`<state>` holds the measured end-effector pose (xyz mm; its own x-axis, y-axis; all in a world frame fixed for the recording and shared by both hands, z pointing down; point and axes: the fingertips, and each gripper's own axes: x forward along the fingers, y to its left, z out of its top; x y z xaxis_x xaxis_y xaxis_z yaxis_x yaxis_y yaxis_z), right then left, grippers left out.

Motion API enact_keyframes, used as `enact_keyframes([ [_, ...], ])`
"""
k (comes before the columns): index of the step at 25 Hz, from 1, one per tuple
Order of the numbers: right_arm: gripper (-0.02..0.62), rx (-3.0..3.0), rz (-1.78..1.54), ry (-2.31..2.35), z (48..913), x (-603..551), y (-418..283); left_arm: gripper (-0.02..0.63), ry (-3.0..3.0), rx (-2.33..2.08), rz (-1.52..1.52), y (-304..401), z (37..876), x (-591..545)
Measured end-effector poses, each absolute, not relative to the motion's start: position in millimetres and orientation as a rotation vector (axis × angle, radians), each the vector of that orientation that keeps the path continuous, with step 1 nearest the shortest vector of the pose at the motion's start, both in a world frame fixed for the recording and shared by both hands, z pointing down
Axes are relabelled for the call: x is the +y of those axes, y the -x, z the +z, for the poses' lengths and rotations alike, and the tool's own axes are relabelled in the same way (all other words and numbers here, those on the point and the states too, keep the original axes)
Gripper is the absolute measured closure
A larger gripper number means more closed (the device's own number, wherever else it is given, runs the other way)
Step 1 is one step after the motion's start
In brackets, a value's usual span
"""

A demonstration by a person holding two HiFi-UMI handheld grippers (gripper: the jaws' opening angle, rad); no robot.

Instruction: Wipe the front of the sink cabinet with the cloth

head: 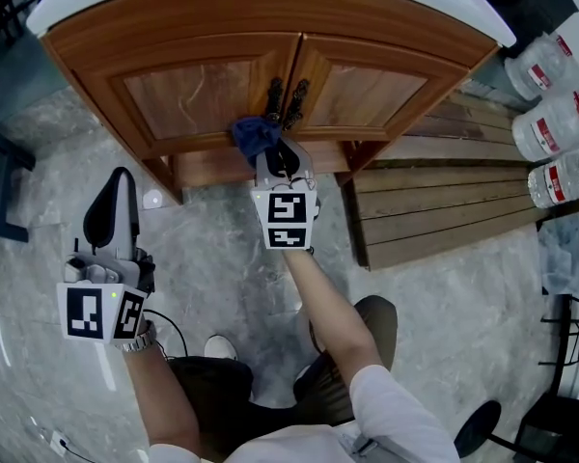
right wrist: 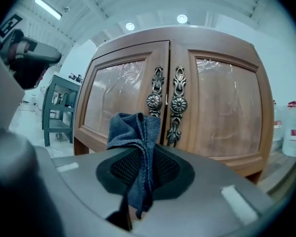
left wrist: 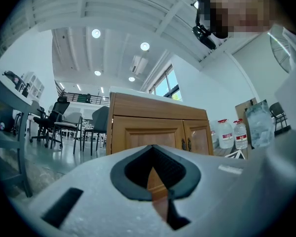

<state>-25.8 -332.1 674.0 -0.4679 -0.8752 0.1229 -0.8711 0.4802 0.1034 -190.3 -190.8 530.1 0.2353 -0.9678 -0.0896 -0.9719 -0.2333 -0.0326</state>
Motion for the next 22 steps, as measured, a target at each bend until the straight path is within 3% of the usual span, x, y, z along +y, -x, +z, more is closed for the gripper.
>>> enact_keyframes([
  [22, 0.523, -2.33, 0.004, -1.772, 685.6, -370.8, -120.2, 0.606, 2.476, 1.829, 0.039, 155.9, 541.2, -208.1],
])
